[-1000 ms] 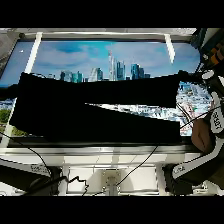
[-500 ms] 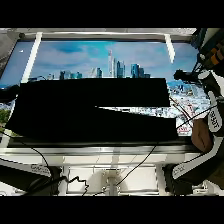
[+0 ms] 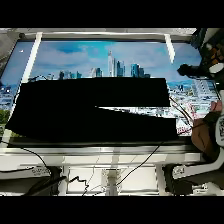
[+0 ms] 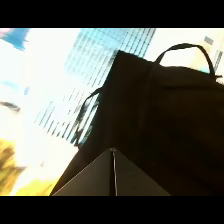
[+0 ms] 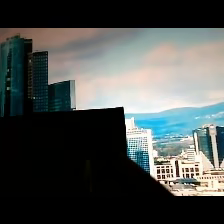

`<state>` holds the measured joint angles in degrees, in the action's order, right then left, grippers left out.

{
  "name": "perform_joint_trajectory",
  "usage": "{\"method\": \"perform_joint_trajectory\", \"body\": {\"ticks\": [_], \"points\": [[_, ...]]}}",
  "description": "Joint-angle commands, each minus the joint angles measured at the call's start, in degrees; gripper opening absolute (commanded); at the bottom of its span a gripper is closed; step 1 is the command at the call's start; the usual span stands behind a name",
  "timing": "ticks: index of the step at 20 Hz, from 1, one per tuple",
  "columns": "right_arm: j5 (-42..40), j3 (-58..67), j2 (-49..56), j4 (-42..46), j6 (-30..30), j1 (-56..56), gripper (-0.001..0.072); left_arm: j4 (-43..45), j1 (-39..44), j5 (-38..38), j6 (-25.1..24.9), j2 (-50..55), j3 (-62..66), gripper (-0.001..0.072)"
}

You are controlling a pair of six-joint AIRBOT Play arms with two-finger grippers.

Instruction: Fold the clothes and pants, and hang the long-sleeved shirts on hangers.

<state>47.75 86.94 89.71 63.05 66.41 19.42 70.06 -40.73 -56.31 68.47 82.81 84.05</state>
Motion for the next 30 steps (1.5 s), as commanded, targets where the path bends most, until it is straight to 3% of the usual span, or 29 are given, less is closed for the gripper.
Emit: {"method": "perform_joint_trajectory", "body": {"ticks": [1, 4, 8, 9, 10, 11, 13, 16, 17, 18, 19, 24, 30], "points": [[7.1, 0.02, -10.71, 4.0, 0.0, 0.0, 0.0012, 6.56, -2.75, -13.75, 4.76, -9.09, 0.0, 0.0021], [10.14, 0.02, -18.56, 3.98, -0.02, 0.0, 0.001, 6.62, -4.92, -21.73, 5.31, -13.31, -2.71, 0.0022], [10.62, 0.02, -24.79, 4.07, 0.0, -0.02, 0.001, 4.42, -11.69, -17.75, 1.51, -20.48, -21.81, 0.0046], [10.71, 0.02, -25.53, 4.07, 0.0, -0.02, 0.001, 3.45, -13.94, -15.34, 1.14, -21.77, -26.21, 0.02], [10.84, 0.02, -25.92, 4.07, 0.0, -0.02, 0.001, 2.75, -16.41, -13.09, 1.18, -22.49, -29.81, 0.0431], [11.06, 0.02, -26.01, 4.04, 0.02, -0.02, 0.001, 2.71, -18.6, -11.87, 1.18, -22.49, -32.15, 0.0532], [11.72, 0.0, -25.75, 4.07, 0.02, -0.02, 0.001, 1.75, -22.51, -9.57, 1.2, -21.62, -34.91, 0.0557], [11.76, 0.0, -25.46, 4.07, 0.0, -0.02, 0.001, -9.73, -27.8, -6.19, -0.09, -18.16, -35.89, 0.0557], [11.89, 0.0, -25.4, 4.09, 0.0, -0.02, 0.001, -13.6, -29.09, -5.99, -2.47, -16.04, -35.89, 0.058], [11.85, 0.0, -25.42, 4.31, 0.0, -0.02, 0.0011, -17.25, -29.79, -5.97, -4.85, -13.64, -35.89, 0.0691], [11.56, 0.0, -25.42, 4.44, 0.0, -0.02, 0.001, -19.96, -29.86, -6.03, -6.86, -11.23, -35.89, 0.0708], [10.45, 0.02, -25.44, 4.44, 0.24, -0.02, 0.0011, -28.72, -29.24, -3.02, -14.8, -0.79, -35.89, 0.0706], [14.03, 0.02, -26.34, 4.28, 2.95, -0.13, 0.001, -29.92, -29.0, 0.48, -21.49, 4.5, -35.89, 0.0701]]}}
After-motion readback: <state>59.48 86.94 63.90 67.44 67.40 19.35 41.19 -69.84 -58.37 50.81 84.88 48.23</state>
